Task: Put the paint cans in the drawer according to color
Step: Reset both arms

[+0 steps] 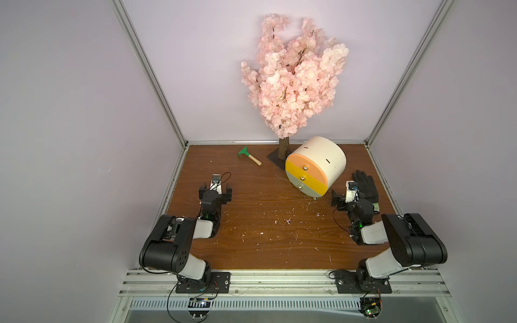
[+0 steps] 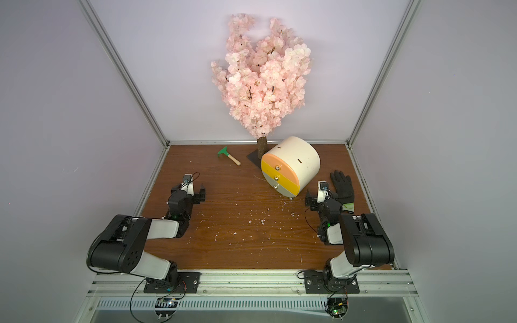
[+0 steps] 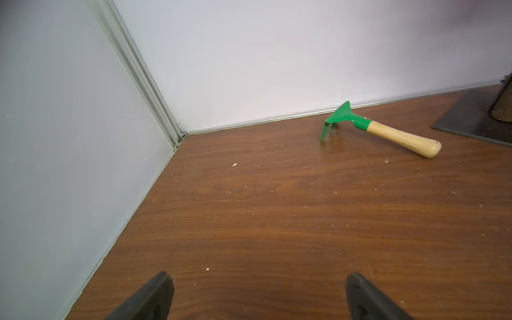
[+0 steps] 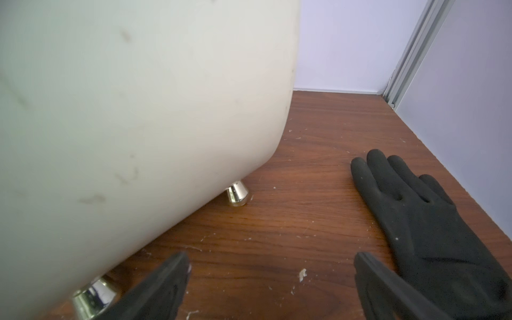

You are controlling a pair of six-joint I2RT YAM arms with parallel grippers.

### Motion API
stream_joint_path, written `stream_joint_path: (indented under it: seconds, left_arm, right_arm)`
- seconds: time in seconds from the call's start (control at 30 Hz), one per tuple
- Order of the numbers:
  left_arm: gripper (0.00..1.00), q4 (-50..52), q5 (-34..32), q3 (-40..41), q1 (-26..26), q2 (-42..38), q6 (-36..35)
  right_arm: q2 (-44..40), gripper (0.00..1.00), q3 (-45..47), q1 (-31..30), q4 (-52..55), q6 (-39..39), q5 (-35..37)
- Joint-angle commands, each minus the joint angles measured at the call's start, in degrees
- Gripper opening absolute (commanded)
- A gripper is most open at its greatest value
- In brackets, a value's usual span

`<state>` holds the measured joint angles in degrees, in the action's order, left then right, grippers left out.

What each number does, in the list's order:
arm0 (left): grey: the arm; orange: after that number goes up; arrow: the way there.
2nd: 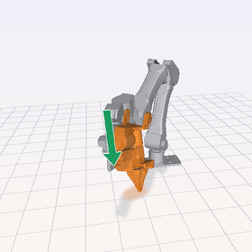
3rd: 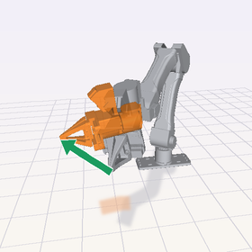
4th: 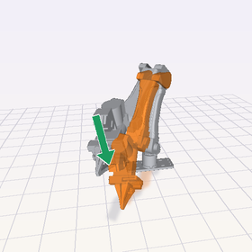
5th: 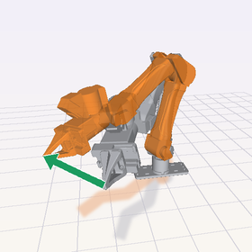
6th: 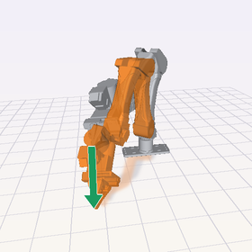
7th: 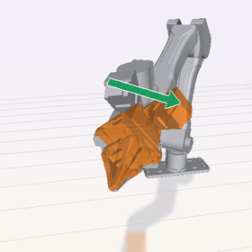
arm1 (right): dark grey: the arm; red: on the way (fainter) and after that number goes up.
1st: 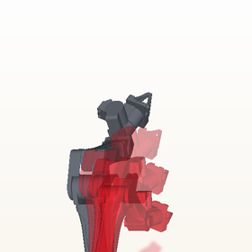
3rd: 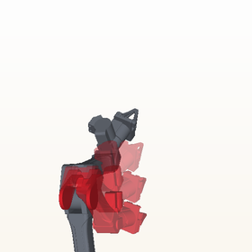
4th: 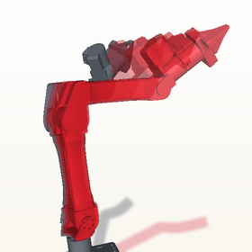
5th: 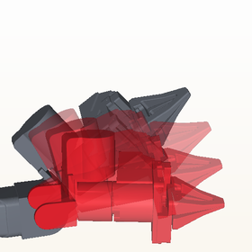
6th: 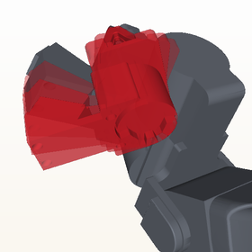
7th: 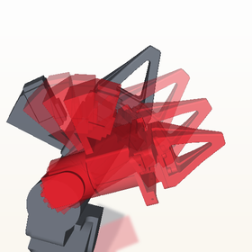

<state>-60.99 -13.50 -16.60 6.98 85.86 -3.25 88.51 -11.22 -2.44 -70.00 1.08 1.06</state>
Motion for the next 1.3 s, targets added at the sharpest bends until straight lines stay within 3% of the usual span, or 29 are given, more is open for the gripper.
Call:
stream_joint_path:
  seconds: [0.0,0.17,0.27,0.4,0.53,1.27]
  left_arm:
    - [1.0,-9.16,2.81,3.67,-1.45,-0.75,1.08]
    - [0.99,-23.51,4.82,8.58,-2.59,4.07,1.3]
    - [1.0,-17.85,5.48,6.89,-2.67,2.59,1.47]
    - [0.99,-19.29,5.78,7.2,-2.94,3.13,1.58]
    - [1.0,-19.2,2.08,6.93,-2.94,3.39,2.98]
    - [0.99,-18.23,2.23,6.34,-2.94,3.48,3.07]
  right_arm:
    - [-0.76,0.99,-1.93,0.31,-3.04,-0.07,1.08]
    - [-0.01,0.99,-1.34,0.42,-5.48,-0.57,1.49]
    - [0.0,0.99,-1.29,0.42,-5.53,-0.46,1.42]
    - [-0.07,0.99,-1.22,0.39,-5.68,-0.47,1.48]
    - [-0.04,0.99,-1.25,0.39,-5.68,-0.42,1.5]
    - [-0.03,0.99,-1.25,0.32,-5.69,-0.47,1.45]
